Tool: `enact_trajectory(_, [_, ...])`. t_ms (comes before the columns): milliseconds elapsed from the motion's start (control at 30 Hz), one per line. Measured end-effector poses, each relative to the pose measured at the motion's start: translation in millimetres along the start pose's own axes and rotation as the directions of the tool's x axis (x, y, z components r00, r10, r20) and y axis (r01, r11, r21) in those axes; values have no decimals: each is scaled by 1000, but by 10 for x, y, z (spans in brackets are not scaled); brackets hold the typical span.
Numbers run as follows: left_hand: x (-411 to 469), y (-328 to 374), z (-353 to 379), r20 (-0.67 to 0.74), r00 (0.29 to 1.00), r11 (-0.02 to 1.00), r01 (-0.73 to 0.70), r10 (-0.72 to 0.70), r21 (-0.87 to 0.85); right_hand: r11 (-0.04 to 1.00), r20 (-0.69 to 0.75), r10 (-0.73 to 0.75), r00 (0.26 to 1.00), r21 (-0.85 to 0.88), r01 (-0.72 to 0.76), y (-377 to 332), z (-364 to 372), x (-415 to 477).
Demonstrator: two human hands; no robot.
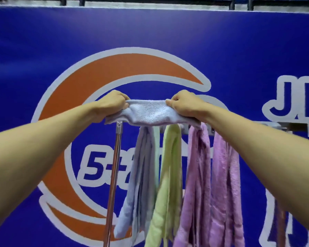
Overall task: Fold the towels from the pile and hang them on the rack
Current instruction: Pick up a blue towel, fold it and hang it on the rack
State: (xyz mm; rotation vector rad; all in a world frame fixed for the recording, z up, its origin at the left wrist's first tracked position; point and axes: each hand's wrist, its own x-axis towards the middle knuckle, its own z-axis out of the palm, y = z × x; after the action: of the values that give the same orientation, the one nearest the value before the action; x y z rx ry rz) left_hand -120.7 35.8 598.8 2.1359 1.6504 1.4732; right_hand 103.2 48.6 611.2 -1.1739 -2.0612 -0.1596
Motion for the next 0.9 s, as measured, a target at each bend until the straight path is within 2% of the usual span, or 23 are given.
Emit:
enact_trajectory(133, [306,-256,-9,-9,995,990,101,-103,-99,999,-14,20,1000,-26,-21,-65,173,381])
enact_trajectory(200, [403,-428,32,73,982,971,183,-173,-152,995,18,45,999,-89,-43,-70,272,475])
enact_trajectory(333, [433,-773,336,245,935,881,330,-256,-339,940,133,112,985,-335,-62,2,571,547])
enact_trajectory(400, [369,-870,557,320,916,881,346,-242,-324,919,133,91,987,-394,-31,32,663,541])
enact_trajectory(433, [328,-868,659,331,916,912,320,-228,-258,902,125,66,990,-431,-6,34,679,529])
enact_trajectory(467, [293,-876,755,309,927,932,287,-213,-219,874,111,33,993,-486,25,21,688,500])
enact_trajectory(567, [176,-789,1004,232,956,914,248,-178,-322,764,29,-104,994,-637,99,-41,649,390])
enact_trajectory(700, [118,-793,1186,61,989,948,146,-134,-282,732,36,-161,986,-666,143,-227,623,234])
enact_trajectory(800, [41,-770,1221,-133,989,962,33,-71,-269,773,71,-113,991,-620,132,-356,660,122])
enact_trajectory(900, [-58,-717,1189,-205,978,948,-23,-45,-317,850,101,-4,995,-524,57,-414,676,27])
